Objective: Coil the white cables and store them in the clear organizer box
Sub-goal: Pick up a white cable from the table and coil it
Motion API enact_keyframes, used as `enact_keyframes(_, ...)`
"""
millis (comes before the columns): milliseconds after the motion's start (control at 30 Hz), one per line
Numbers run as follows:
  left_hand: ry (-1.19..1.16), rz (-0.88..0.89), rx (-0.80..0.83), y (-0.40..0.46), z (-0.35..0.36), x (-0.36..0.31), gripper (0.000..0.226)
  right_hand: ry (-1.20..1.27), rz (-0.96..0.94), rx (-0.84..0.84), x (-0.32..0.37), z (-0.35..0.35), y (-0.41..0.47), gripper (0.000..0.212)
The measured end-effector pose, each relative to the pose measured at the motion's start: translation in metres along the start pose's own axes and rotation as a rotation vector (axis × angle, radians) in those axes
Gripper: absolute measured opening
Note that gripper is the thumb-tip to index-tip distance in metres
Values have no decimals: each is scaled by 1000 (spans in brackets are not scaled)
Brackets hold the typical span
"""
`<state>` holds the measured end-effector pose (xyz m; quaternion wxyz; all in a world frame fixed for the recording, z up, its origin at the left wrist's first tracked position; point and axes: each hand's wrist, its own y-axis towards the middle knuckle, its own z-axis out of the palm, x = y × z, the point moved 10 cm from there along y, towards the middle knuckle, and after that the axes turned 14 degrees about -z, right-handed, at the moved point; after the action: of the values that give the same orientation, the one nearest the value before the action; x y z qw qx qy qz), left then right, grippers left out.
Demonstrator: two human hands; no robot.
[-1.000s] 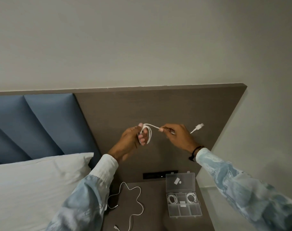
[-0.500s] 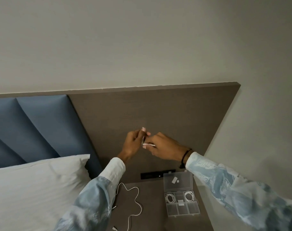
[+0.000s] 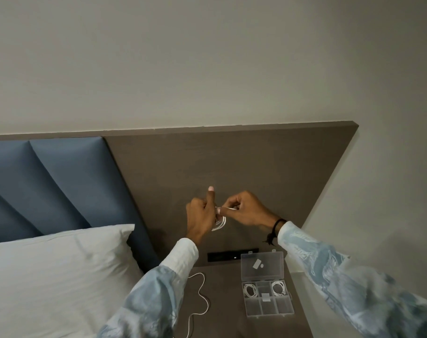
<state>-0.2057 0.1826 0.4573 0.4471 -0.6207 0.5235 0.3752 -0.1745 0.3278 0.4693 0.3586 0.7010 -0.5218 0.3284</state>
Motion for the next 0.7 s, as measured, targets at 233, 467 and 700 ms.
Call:
enact_keyframes(233, -136, 102, 201, -11, 22, 13, 13, 119, 68, -203, -27, -21, -5, 27)
enact_keyframes(467, -113, 64, 401, -6, 27, 23, 16, 266, 144, -242, -58, -21, -14, 21)
enact_keyframes(700, -186, -16, 352, 4, 15, 34, 14, 436, 210, -51, -70, -17, -16, 25)
